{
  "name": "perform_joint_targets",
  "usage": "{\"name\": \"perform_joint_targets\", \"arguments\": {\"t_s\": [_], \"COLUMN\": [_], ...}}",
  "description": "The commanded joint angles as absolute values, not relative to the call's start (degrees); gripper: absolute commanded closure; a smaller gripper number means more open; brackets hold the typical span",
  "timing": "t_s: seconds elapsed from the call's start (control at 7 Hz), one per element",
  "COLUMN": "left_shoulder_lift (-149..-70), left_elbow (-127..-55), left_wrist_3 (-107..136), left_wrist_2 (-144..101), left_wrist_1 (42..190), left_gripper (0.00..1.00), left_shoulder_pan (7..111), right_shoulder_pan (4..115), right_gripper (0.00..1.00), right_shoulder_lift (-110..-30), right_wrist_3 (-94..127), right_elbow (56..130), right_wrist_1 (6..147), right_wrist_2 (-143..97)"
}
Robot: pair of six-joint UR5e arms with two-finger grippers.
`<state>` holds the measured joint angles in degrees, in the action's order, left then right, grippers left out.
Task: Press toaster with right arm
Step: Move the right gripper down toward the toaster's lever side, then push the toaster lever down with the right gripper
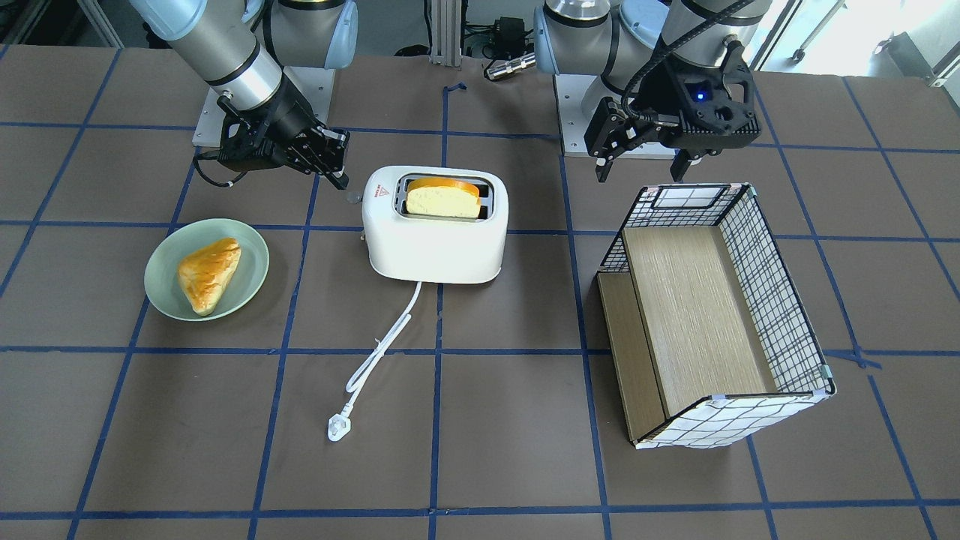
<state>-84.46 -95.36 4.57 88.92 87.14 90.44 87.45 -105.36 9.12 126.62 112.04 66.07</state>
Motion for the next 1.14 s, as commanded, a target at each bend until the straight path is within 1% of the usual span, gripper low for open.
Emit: {"name": "perform_joint_targets", "arguments": {"t_s": [0.0,1.0], "left_shoulder_lift": [-84.5,-84.5], "left_elbow": [-95.4,-95.4], "left_wrist_3": [4.6,4.6], "left_wrist_2": [88.9,88.9], "left_wrist_1": [87.1,87.1], "left_gripper": [0.00,0.00], "left_shoulder_pan": [90.4,90.4], "right_shoulder_pan": [87.5,87.9], "right_gripper": [1.00,1.00], "right_shoulder_lift": [-103.0,-101.5], "right_wrist_3": [9.2,6.3], "right_elbow": [126.9,129.9], "right_wrist_1": [114.9,114.9], "right_wrist_2": [65.8,64.2]}}
